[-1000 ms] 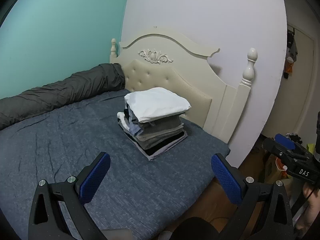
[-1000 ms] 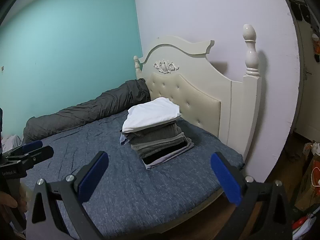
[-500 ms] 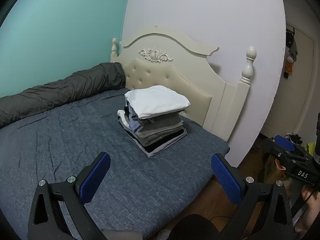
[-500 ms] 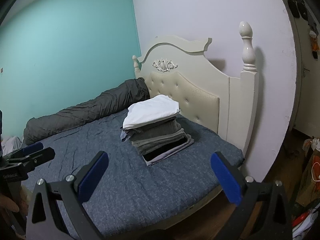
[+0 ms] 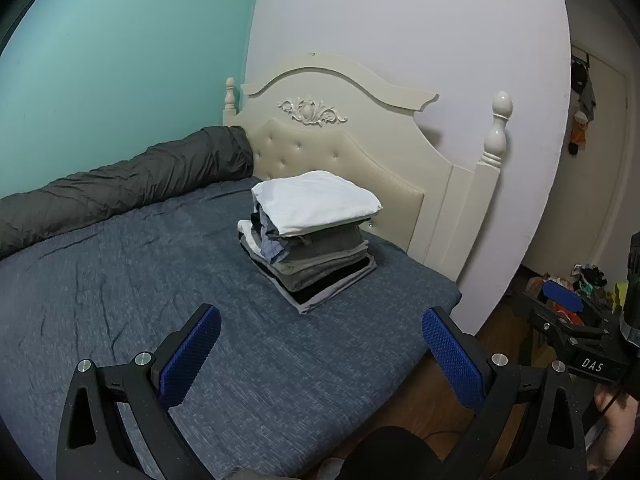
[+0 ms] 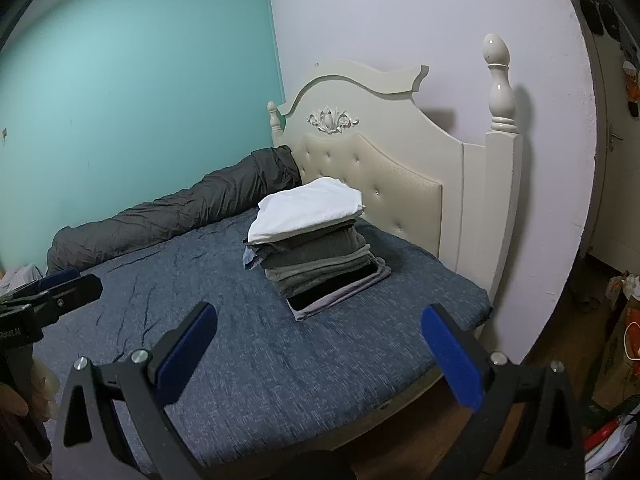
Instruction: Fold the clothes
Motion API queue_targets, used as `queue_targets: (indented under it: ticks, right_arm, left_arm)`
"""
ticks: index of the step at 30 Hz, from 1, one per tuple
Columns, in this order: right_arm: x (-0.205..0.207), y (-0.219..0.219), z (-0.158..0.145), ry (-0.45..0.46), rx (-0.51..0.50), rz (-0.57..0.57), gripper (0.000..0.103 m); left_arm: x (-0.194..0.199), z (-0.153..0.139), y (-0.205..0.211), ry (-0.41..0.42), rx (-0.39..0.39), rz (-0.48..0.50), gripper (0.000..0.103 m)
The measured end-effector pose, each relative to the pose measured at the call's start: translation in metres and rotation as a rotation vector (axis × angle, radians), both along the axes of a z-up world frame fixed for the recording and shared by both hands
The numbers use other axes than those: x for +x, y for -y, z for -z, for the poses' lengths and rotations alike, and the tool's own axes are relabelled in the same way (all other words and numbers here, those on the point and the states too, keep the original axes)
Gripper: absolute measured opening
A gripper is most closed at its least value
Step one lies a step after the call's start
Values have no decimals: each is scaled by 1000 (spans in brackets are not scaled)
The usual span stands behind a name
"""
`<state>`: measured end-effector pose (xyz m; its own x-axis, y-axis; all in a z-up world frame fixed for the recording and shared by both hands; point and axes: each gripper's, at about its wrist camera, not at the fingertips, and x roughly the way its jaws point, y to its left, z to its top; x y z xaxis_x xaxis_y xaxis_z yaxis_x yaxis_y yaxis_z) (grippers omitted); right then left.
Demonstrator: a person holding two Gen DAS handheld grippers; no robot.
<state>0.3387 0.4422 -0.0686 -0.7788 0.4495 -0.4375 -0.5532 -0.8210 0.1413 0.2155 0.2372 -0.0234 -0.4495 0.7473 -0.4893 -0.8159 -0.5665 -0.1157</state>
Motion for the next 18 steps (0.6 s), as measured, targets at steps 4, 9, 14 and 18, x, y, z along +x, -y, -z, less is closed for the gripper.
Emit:
queue_targets:
  ticks: [4,9,14,18]
  right_arm:
    - [1,-2,-1,-4,1,8,103]
    - [1,0,-1,-3,2,7,103]
    - [1,1,-1,-3,-1,7,103]
    - [1,1,-1,-3,-3,7,103]
  left_arm:
    - [0,0,0,3,-3,4,103]
    - [0,0,0,3,-2,7,103]
    - [-1,0,2,2,0,2,103]
    - [-2,0,3,12,-4,-8,103]
